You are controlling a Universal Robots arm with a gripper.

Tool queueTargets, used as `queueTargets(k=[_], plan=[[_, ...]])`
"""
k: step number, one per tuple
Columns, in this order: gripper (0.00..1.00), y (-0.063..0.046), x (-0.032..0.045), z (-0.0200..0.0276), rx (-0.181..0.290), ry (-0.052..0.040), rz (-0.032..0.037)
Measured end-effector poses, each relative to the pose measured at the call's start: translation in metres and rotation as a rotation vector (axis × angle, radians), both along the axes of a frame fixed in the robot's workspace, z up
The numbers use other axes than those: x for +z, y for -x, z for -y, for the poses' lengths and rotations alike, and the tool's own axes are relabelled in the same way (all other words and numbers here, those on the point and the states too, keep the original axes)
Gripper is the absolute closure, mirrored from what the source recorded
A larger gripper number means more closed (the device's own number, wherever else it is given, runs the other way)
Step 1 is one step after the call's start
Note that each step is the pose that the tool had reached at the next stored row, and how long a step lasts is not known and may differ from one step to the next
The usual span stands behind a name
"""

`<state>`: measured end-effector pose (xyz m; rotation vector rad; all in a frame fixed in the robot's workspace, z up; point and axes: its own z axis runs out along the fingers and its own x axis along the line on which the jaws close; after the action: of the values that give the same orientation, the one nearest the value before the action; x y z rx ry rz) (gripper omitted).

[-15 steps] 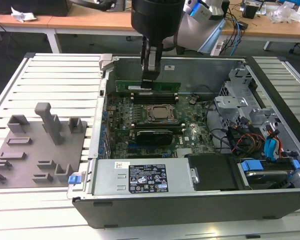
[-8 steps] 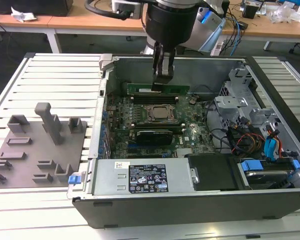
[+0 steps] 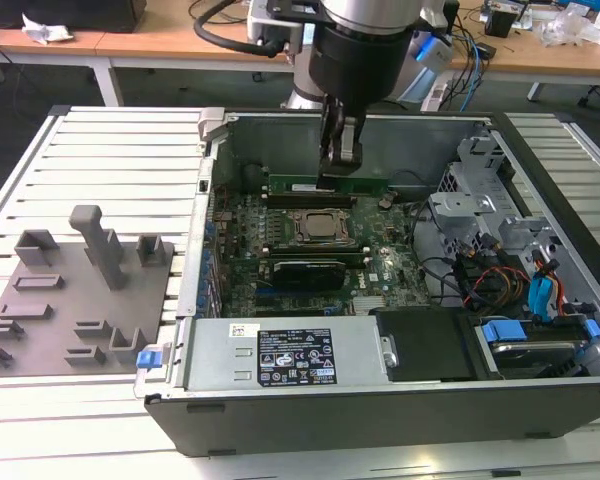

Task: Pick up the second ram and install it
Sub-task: 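Pick up the second ram and move it above second insertion slot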

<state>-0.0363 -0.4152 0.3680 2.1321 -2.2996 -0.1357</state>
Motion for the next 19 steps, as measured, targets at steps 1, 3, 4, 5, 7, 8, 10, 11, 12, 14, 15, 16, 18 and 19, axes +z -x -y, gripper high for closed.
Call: queueTargets(k=[1, 3, 4, 5, 7, 8, 10, 11, 12, 14, 15, 16, 18, 19], plan=[[0.87, 0.000, -0.0015, 0.0000, 0.000, -0.0001, 0.0000], [0.87, -0.001, -0.0053, 0.0000, 0.000, 0.0000, 0.0000], [0.87, -0.002, -0.0064, 0.0000, 0.000, 0.0001, 0.0000], [0.87, -0.003, -0.0084, 0.0000, 0.000, 0.0000, 0.0000], [0.87, -0.007, -0.0146, 0.0000, 0.000, 0.0000, -0.0002], [0.87, -0.008, -0.0169, 0.0000, 0.000, 0.0000, -0.0001], [0.87, -0.011, -0.0216, 0.0000, 0.000, 0.0001, -0.0003], [0.87, -0.012, -0.0234, 0.0000, 0.000, 0.0000, -0.0003], [0.87, -0.014, -0.0260, 0.0000, 0.000, 0.0000, -0.0003], [0.87, -0.017, -0.0285, 0.0000, 0.000, 0.0002, -0.0003], [0.87, -0.017, -0.0285, 0.0000, 0.000, 0.0002, -0.0004], [0.87, -0.017, -0.0286, 0.0000, 0.000, 0.0001, -0.0003], [0.87, -0.017, -0.0286, 0.0000, 0.000, 0.0000, -0.0003], [0.87, -0.017, -0.0287, 0.0000, 0.000, 0.0000, -0.0003]])
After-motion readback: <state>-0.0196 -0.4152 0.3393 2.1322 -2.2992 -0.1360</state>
